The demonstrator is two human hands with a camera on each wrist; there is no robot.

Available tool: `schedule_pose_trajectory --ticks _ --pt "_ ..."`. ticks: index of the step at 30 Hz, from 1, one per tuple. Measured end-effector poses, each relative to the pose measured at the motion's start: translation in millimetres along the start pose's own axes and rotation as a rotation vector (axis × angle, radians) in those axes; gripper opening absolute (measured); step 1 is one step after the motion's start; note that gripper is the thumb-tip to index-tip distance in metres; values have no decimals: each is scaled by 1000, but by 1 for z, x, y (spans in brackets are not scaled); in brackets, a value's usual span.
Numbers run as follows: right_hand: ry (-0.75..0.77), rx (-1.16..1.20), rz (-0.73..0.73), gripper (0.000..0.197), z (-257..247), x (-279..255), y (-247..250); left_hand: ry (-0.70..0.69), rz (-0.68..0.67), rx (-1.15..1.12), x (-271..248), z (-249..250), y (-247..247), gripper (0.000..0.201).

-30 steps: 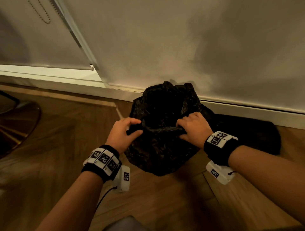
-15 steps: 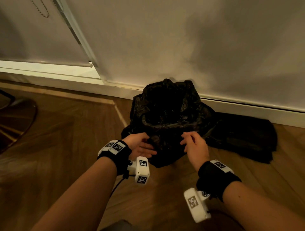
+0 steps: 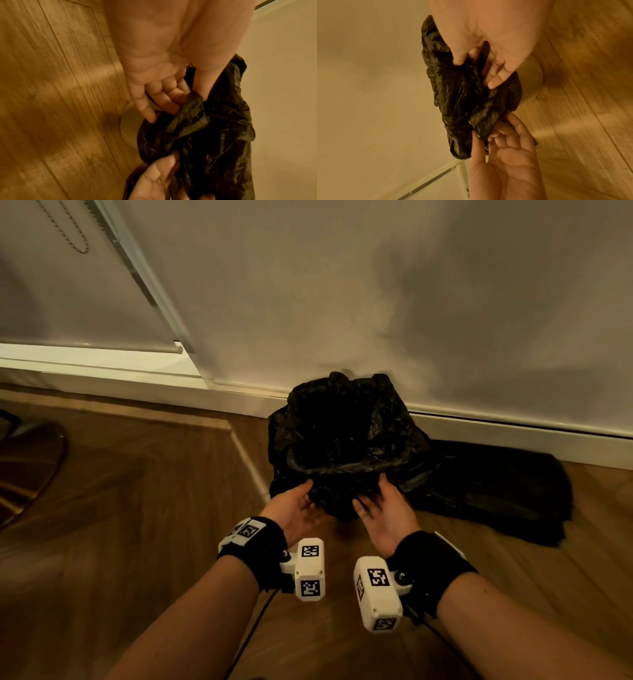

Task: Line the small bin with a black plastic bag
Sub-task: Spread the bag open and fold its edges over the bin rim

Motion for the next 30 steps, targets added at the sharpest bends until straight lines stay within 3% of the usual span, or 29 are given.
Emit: schedule_pose_trajectory --ticks 6,11,14,20,22,24,30 --pt "-158 206 -45 46 -6 4 25 35 -35 -236 4 9 21 43" --pt "-246 219 -86 47 -5 -3 20 40 -32 -163 -4 7 17 37" --pt "-292 243 -75 43 -6 -6 20 38 -2 -153 -7 6 19 43" --pt "-278 261 -98 44 -15 1 18 57 -95 -143 -14 2 22 62" --pt "-271 253 -91 45 -14 3 15 15 -107 -100 -11 9 19 56" --pt "-255 222 -75 44 -14 5 11 -9 -69 -108 -7 13 17 47" --pt "-231 83 0 37 -22 -3 8 5 64 -146 4 12 22 44"
Point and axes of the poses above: each hand's wrist, its own x-axis towards the middle knuckle, its own y-axis out of the back of the hand, z = x × y, the point moved 5 cm from there along x, towards the middle knuckle, and after that the axes turned 15 degrees about z, right-handed, at the moved point
